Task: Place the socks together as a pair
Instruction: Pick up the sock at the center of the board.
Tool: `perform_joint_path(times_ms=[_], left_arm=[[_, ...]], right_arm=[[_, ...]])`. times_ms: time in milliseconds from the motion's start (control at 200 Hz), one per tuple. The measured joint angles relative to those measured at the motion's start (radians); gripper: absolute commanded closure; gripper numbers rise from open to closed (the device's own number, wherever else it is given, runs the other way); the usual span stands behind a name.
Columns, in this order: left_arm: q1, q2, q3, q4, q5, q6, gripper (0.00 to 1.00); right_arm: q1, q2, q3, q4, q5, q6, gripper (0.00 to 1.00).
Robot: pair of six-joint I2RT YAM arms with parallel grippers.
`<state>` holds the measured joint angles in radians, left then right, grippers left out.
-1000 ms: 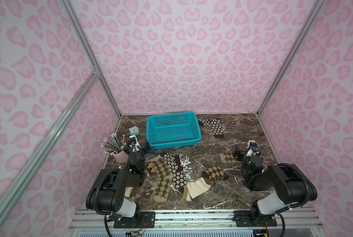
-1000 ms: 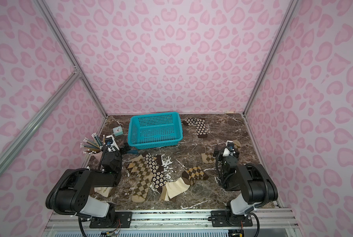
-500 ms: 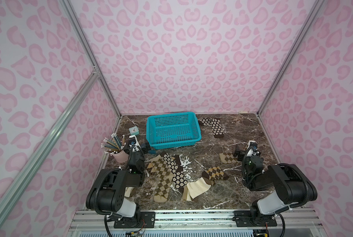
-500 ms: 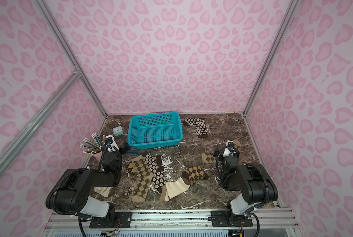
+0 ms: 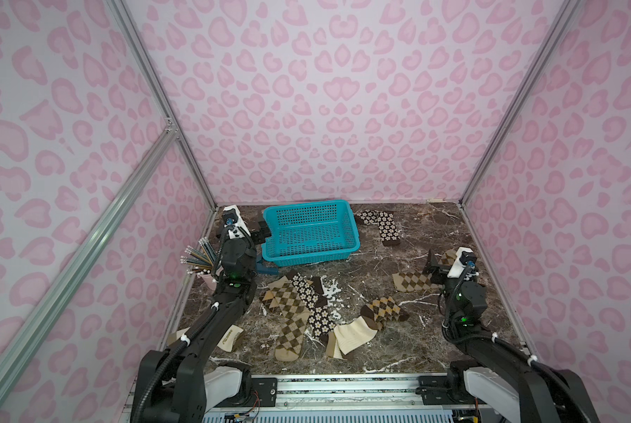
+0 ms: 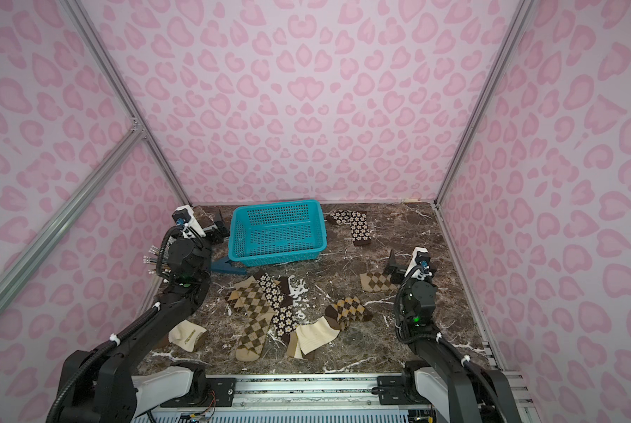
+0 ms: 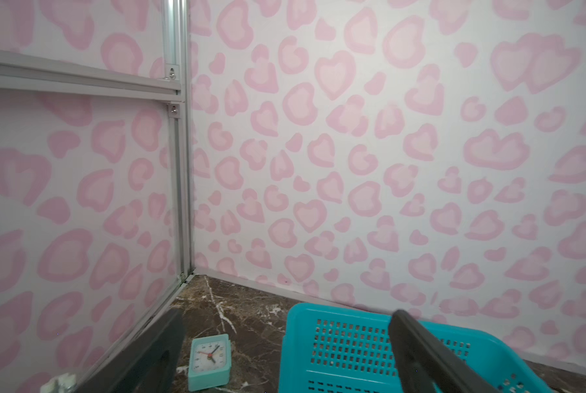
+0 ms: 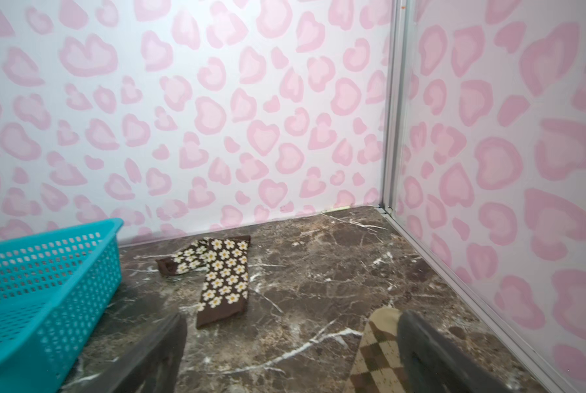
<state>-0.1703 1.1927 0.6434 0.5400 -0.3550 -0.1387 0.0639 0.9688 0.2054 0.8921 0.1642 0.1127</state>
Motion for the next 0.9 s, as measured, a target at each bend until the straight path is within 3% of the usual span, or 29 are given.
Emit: perform_joint_path(times_ms=[85, 180, 300, 480, 660, 785, 900], left_arm=[[-0.043, -0.055, 0.068, -0.125, -0.006, -0.043, 0.03], [-0.113, -0.088, 0.177, -0.301, -0.021, -0.103, 0.03], [-0.220, -0.095, 0.332, -0.566, -0.011, -0.201, 0.03], [-0.362, -0.096, 0.438, -0.912, 0.010, -0.370, 0.03], [-0.521, -0.069, 0.448, -1.128, 0.032, -0.494, 0.03], [-0.597, -0.018, 0.421, -1.180, 0.074, -0.534, 0.02], [-0.632, 0.037, 0.412, -1.178, 0.121, -0.542, 0.01]], right_arm=[[0.013, -0.102, 0.095, -0.227, -0.010, 0.042, 0.00], [0.018, -0.117, 0.251, -0.505, -0.027, 0.100, 0.02], [0.018, -0.018, 0.449, -0.836, -0.091, 0.171, 0.05], [0.048, 0.169, 0.571, -1.228, -0.262, 0.250, 0.11], [0.209, 0.305, 0.609, -1.418, -0.404, 0.296, 0.14], [0.230, 0.373, 0.569, -1.471, -0.417, 0.349, 0.23], [0.269, 0.412, 0.570, -1.485, -0.426, 0.377, 0.24]])
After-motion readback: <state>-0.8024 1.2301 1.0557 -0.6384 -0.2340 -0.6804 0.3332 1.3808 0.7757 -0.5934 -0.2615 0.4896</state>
